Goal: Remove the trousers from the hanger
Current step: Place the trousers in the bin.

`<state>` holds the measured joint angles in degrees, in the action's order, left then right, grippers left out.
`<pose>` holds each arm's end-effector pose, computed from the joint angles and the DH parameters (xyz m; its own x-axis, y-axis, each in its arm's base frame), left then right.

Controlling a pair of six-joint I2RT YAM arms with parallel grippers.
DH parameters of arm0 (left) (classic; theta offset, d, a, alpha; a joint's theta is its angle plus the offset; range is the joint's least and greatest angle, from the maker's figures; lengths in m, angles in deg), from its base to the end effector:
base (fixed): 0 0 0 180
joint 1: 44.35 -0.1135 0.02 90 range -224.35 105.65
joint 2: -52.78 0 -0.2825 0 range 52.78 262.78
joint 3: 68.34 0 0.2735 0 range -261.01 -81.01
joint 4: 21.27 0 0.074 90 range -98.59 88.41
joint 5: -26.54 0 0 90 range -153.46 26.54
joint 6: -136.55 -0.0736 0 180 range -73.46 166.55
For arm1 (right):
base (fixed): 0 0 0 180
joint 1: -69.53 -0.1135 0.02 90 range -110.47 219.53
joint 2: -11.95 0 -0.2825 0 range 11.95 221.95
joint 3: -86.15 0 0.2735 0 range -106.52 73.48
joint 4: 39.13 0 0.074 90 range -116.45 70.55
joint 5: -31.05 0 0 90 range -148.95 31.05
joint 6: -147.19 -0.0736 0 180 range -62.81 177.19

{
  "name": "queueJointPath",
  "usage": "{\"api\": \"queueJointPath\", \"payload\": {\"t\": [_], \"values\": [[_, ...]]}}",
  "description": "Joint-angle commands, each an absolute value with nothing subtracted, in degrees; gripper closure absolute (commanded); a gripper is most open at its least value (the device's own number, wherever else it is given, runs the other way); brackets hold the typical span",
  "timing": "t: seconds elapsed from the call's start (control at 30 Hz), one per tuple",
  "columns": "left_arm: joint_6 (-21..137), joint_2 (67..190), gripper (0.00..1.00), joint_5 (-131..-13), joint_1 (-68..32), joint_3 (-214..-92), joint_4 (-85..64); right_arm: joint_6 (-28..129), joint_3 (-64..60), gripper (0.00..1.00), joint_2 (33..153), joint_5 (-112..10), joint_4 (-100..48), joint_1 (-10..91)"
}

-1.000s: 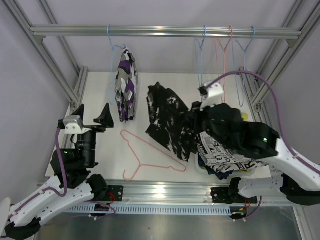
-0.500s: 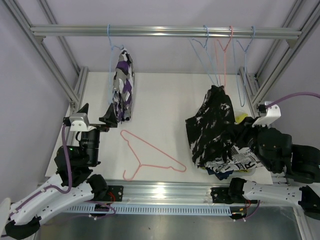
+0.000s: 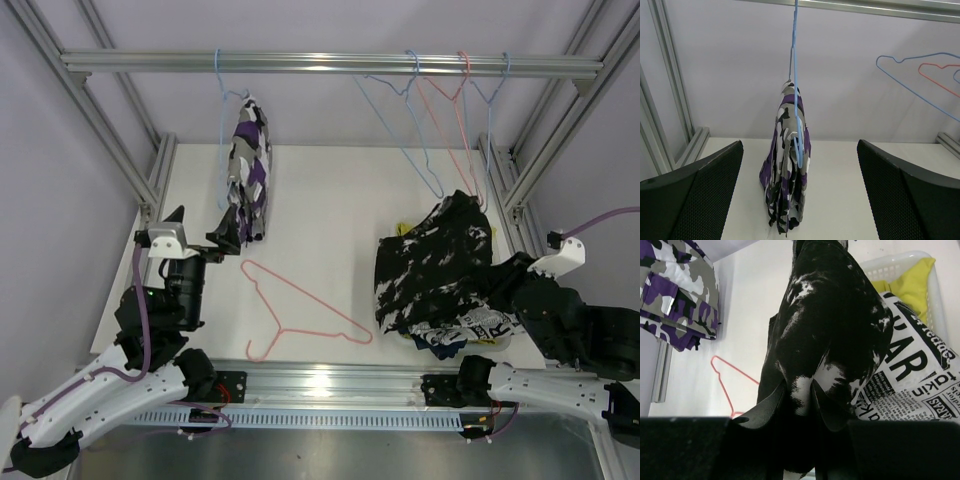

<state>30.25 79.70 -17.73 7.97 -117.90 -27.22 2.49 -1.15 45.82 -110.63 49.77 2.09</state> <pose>0.1216 -0.0712 0.4067 0.3279 -0.1041 -0.9389 0.0793 0.9934 -0.0824 0.0709 0.0202 0.4212 -0.3959 0.3661 -0.8422 -0.0075 0.9158 0.4016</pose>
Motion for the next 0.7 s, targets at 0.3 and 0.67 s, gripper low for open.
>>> {"api": "queueJointPath", "payload": {"t": [0.3, 0.67], "values": [[32.48, 80.56, 0.01, -19.51, 7.51, -120.56, -26.26, 5.15, -1.75, 1.0, 47.71, -106.5, 60.74, 13.98], [32.83, 80.91, 0.01, -19.6, 7.51, -120.83, -25.73, 9.12, -1.85, 0.73, 49.31, -103.16, 60.74, 27.25]]}}
